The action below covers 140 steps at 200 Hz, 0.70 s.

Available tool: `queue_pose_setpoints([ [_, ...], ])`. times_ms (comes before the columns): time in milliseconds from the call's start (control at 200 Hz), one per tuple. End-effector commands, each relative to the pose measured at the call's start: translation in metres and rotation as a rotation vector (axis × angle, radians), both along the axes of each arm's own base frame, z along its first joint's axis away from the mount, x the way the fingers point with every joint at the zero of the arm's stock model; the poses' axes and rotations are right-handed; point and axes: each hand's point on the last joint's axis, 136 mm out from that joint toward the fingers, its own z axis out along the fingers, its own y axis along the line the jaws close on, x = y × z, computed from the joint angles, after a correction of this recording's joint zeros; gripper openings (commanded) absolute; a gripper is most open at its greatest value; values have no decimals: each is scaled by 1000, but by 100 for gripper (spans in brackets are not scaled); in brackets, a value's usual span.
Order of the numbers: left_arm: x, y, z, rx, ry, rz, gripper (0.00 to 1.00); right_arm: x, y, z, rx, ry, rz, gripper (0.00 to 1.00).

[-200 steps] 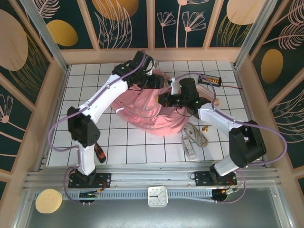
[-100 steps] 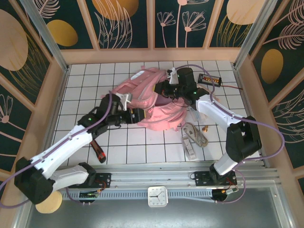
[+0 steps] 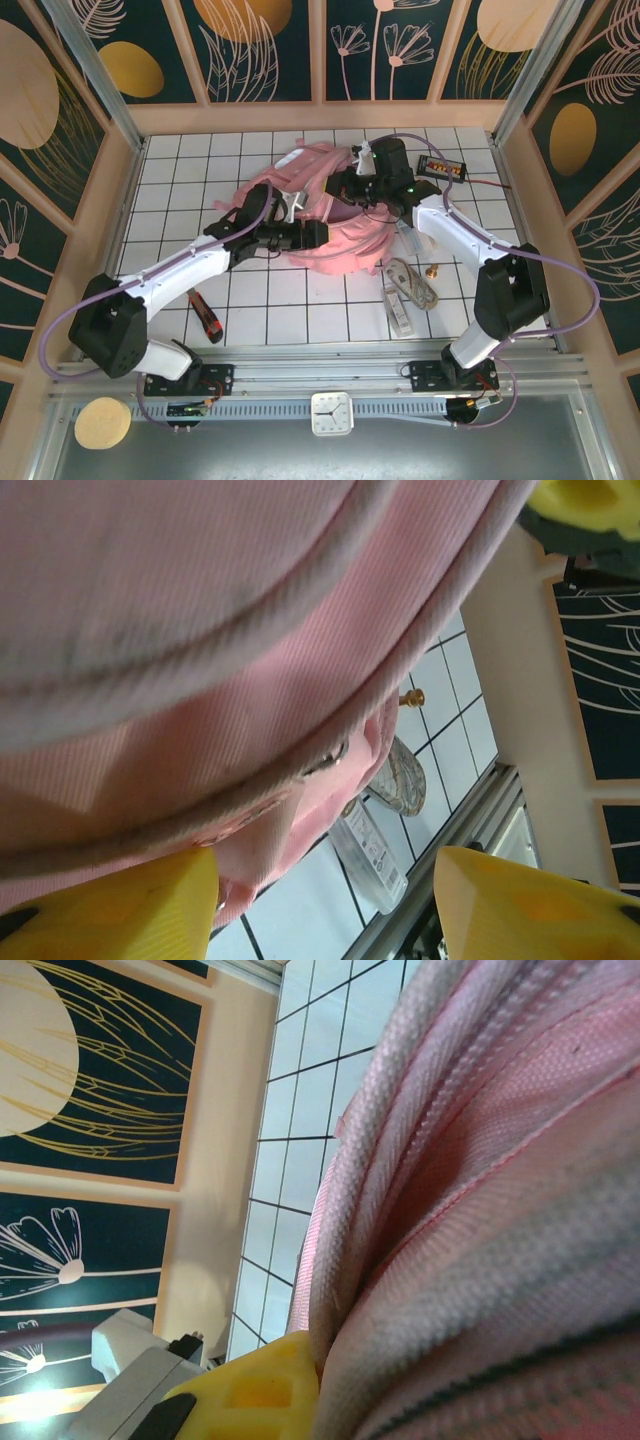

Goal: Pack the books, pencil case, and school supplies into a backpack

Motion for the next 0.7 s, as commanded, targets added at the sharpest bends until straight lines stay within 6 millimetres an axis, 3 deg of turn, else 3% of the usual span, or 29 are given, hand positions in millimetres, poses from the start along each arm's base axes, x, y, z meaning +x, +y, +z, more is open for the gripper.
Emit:
queue_pose_setpoints([
  [0, 6, -8, 7, 27, -36, -40, 59, -1, 14, 81, 144, -182, 50, 0],
  [230, 12, -3, -7, 119, -30, -41, 59, 0, 14, 85, 148, -189, 49, 0],
  [480, 6, 9, -28, 193, 2, -36, 62, 1, 12, 85, 147, -188, 44, 0],
  [696, 17, 3, -21, 168, -26, -8, 62, 0, 13, 88, 150, -189, 48, 0],
])
